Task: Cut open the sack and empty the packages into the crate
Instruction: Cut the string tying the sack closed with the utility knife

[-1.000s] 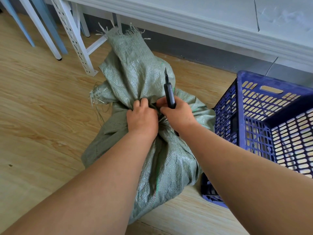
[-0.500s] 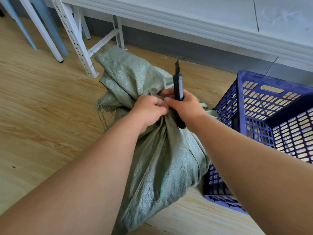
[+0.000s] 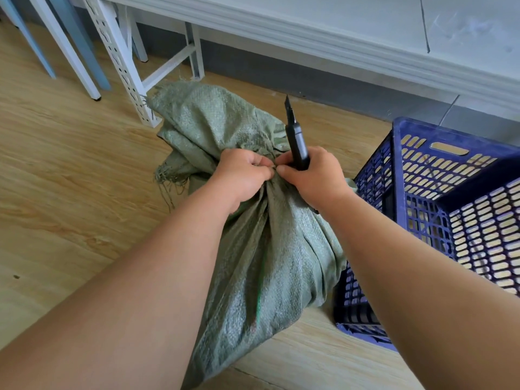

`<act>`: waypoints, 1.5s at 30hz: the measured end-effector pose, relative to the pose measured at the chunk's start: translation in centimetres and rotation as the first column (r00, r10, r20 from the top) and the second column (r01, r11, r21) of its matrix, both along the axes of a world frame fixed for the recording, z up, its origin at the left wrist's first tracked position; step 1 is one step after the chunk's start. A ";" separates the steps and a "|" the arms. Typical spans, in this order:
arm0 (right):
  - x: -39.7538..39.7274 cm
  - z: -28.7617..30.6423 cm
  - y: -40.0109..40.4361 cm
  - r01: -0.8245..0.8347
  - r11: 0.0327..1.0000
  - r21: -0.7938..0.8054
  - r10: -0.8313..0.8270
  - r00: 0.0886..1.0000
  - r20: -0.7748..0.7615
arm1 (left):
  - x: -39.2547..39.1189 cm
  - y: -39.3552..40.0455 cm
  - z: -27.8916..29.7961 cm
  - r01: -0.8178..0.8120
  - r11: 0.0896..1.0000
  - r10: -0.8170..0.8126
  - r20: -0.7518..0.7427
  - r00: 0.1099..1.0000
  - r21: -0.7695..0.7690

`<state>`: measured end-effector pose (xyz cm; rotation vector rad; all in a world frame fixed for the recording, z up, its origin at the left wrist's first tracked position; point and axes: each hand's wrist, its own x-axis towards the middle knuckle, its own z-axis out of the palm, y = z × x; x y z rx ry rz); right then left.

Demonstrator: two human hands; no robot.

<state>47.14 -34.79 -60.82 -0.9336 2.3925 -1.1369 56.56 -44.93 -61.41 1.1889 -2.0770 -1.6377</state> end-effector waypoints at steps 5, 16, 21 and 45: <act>-0.2 -0.2 -0.2 -0.042 0.997 0.059 0.045 0.997 -0.055 | -0.1 0.6 0.3 -0.010 0.978 0.025 0.070 0.997 -0.209; 1.6 -4.4 1.3 0.301 0.943 -0.139 -0.215 0.874 0.436 | 0.1 1.3 0.9 0.053 0.950 -0.075 -0.060 0.995 -0.309; 1.5 -3.8 0.8 0.278 0.924 -0.264 -0.127 0.872 0.473 | 0.8 1.0 -0.3 0.207 0.708 -0.142 0.151 0.978 -0.675; 0.9 -2.2 0.7 0.143 0.957 -0.253 -0.097 0.978 0.186 | 1.0 1.1 -1.6 0.280 0.620 -0.067 0.306 0.950 -0.733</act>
